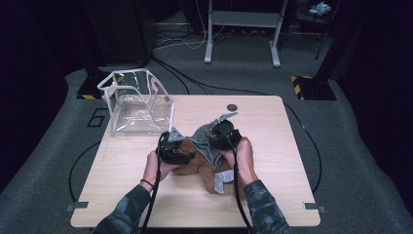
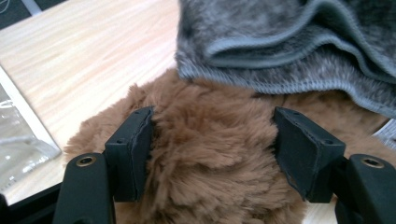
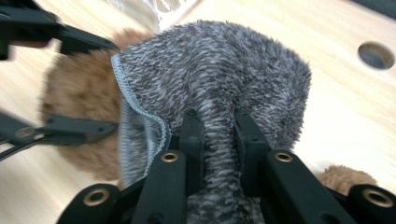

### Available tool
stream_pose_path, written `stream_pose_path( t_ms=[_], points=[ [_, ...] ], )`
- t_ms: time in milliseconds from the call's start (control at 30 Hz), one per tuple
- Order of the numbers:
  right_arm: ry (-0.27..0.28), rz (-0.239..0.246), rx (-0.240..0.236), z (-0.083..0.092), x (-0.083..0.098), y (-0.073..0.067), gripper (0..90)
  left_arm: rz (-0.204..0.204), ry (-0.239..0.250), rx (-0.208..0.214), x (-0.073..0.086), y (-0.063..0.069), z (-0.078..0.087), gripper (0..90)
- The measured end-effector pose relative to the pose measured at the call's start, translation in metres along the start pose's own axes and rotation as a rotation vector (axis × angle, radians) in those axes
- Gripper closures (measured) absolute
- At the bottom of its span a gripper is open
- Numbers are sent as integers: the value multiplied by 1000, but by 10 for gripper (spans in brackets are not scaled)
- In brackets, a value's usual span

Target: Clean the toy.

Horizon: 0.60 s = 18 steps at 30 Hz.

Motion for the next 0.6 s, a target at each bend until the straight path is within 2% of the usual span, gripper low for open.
stream_pose_path(
  t_ms=[167, 333, 433, 467, 600],
  points=[
    [-23, 5, -3, -14, -8, -2, 744, 10, 9, -1, 7, 0, -4, 376],
    [-106, 7, -18, -41, -9, -5, 756, -9, -16, -20, 11, 2, -7, 378],
    [-107, -6, -13, -44, -5, -2, 771, 4, -2, -15, 14, 1, -8, 378],
    [-103, 5, -15, -44, -4, 1, 774, 5, 2, -13, 15, 1, -9, 378],
    [-108, -50, 3, -38, 4, 15, 780, -19, 6, -23, 17, 4, -8, 378]
  ],
)
Point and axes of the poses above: each handheld gripper's, and its own axes: z roughly backward along the jaws, x roughly out of its underside, y roughly to its right, the point moved 7 cm from there along -z, roughly forward along the jaws, and after that the axes turned 3 degrees about y, right-handed, at the moved point
